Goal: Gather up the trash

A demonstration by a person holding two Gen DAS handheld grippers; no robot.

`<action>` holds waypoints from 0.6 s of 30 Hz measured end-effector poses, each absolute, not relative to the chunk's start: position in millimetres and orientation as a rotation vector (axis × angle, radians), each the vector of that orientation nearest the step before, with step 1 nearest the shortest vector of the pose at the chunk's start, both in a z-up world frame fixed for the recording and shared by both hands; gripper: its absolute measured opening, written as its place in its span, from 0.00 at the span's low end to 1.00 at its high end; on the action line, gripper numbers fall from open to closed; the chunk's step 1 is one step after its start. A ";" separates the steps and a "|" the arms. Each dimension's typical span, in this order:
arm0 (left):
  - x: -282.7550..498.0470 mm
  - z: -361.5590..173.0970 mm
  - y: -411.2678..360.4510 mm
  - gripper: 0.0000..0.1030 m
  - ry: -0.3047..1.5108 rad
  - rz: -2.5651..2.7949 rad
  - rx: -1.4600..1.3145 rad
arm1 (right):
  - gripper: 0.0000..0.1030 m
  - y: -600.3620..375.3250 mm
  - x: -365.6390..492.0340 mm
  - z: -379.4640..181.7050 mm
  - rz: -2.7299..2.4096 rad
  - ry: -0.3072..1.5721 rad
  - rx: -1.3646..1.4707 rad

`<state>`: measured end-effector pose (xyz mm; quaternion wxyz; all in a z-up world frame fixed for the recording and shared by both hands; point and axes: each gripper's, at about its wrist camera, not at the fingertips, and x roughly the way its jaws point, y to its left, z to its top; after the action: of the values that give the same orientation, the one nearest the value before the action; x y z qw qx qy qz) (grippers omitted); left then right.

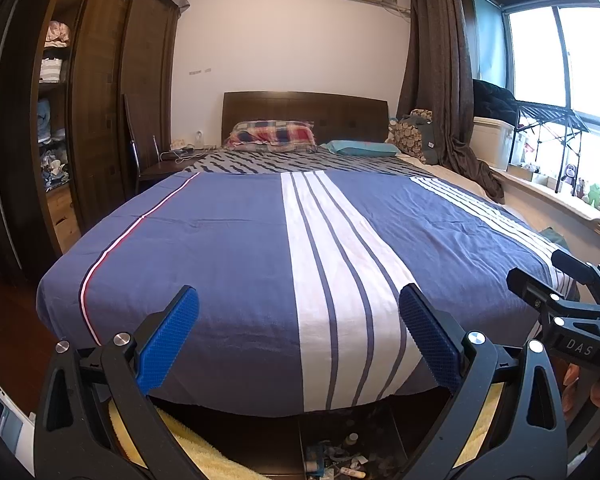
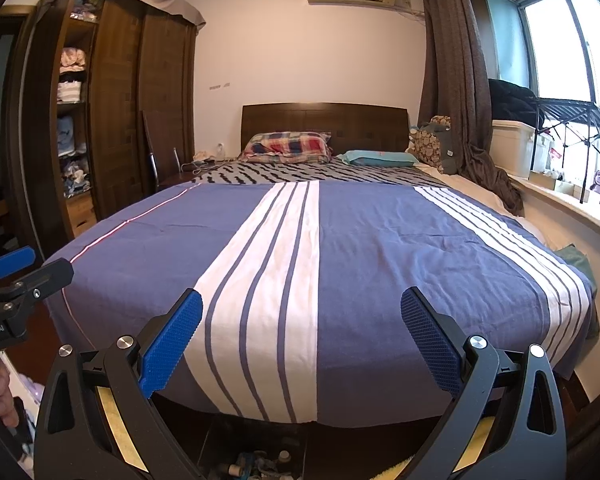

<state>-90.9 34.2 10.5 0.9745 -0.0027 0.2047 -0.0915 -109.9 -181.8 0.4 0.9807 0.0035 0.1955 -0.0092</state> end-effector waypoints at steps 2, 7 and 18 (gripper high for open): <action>-90.5 10.5 34.4 0.92 0.413 -0.183 -0.006 | 0.97 -181.3 -109.9 0.7 -0.018 0.393 0.006; -89.7 10.9 37.0 0.92 0.413 -0.183 -0.016 | 0.97 -182.0 -108.7 0.7 -0.021 0.394 0.009; -88.8 10.1 38.9 0.92 0.405 -0.171 -0.037 | 0.97 -180.4 -106.0 -2.8 -0.019 0.407 0.005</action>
<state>-88.8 38.9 10.1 0.9758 -0.0185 0.2008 -0.0847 -106.0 -180.4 -2.8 0.9794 0.0025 0.2019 -0.0093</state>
